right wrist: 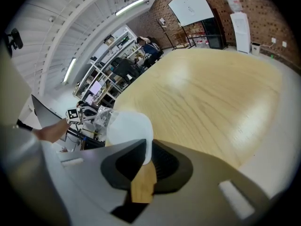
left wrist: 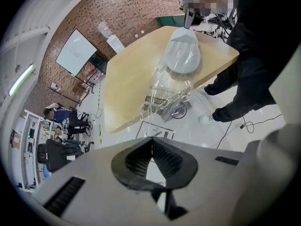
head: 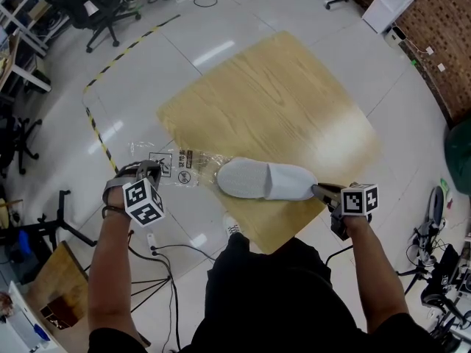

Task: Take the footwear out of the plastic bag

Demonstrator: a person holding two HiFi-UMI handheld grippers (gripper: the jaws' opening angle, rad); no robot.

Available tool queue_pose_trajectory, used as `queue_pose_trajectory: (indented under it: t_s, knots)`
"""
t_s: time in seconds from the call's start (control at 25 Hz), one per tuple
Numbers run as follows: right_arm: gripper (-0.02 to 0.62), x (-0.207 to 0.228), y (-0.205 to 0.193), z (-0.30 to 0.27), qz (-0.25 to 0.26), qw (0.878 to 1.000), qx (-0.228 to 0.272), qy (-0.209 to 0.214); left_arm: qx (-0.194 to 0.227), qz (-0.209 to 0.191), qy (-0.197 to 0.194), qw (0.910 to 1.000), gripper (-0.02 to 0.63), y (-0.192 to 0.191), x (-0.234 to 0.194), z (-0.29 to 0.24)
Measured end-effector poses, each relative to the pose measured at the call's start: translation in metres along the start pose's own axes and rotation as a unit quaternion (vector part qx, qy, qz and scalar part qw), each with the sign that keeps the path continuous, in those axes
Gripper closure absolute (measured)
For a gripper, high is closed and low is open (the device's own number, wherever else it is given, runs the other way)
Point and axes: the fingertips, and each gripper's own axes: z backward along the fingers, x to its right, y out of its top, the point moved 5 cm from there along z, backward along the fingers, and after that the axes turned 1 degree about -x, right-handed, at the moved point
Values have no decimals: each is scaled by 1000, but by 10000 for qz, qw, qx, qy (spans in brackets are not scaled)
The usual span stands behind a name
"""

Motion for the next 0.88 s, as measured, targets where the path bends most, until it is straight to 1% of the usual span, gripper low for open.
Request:
queue_pose_trajectory:
  t_s: [0.24, 0.36, 0.52, 0.68, 0.8, 0.88]
  knots:
    - [552, 3, 4, 3, 142, 9998, -27, -105, -182, 244, 280, 9991, 598, -16, -20, 8]
    - [552, 3, 7, 4, 254, 9995, -33, -170, -153, 406, 477, 9979, 598, -16, -35, 17]
    - [552, 3, 11, 2, 318, 9993, -27, -194, -39, 598, 683, 9959, 598, -4, -54, 26]
    - [551, 2, 14, 1, 362, 9992, -46, -175, -10, 895, 905, 9919, 598, 4, -79, 31]
    - [551, 1, 13, -1, 371, 9992, -52, -158, 41, 882, 991, 9912, 598, 13, -92, 33]
    - [551, 3, 15, -1, 351, 9993, -37, -154, 130, 900, 986, 9910, 598, 27, -100, 32]
